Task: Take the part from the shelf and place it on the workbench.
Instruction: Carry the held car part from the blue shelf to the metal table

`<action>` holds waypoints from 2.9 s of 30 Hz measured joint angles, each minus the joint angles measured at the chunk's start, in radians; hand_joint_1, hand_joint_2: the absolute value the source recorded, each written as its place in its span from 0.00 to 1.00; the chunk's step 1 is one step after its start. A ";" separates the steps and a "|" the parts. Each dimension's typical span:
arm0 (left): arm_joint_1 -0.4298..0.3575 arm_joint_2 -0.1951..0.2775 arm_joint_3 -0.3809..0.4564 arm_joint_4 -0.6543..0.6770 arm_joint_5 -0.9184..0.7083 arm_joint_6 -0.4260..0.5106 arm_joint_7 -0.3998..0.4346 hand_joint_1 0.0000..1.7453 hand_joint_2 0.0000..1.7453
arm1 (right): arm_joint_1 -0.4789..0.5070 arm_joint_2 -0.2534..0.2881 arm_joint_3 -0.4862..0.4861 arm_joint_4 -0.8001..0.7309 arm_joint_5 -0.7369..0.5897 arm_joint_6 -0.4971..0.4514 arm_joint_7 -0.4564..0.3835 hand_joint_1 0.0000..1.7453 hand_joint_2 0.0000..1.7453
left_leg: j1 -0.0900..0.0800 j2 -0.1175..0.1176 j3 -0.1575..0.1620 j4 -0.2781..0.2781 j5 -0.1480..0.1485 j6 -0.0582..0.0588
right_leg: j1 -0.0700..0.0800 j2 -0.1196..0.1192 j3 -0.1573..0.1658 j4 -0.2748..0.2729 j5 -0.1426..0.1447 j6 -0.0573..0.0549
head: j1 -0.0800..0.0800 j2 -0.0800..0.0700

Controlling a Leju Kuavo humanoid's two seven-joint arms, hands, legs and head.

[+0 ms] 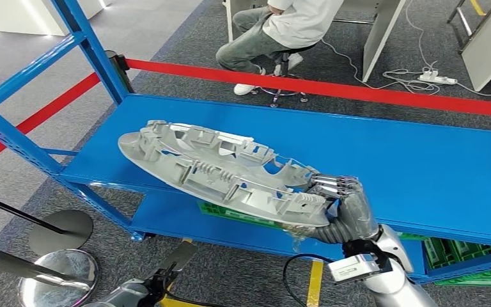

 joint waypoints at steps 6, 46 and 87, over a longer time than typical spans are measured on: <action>0.000 0.000 -0.009 0.000 -0.002 0.006 0.000 0.00 0.00 | 0.016 -0.003 -0.004 -0.004 0.001 -0.010 0.000 1.00 1.00 | 0.000 0.000 0.000 0.000 0.000 0.000 | 0.000 0.000 0.000 0.000 0.000 0.000 | 0.000 0.000; 0.000 0.003 -0.018 0.000 0.003 0.010 0.007 0.00 0.00 | 0.081 -0.033 -0.054 -0.058 -0.001 -0.027 -0.008 1.00 1.00 | 0.000 0.000 -0.001 0.000 0.000 0.000 | 0.000 0.000 -0.001 0.000 0.000 0.000 | 0.000 0.000; 0.000 0.007 -0.018 0.000 0.012 0.010 0.007 0.00 0.00 | 0.065 -0.033 -0.054 -0.058 -0.003 -0.026 -0.008 1.00 1.00 | 0.000 0.000 -0.001 0.000 0.000 0.000 | 0.000 0.000 -0.001 0.000 0.000 0.000 | 0.000 0.000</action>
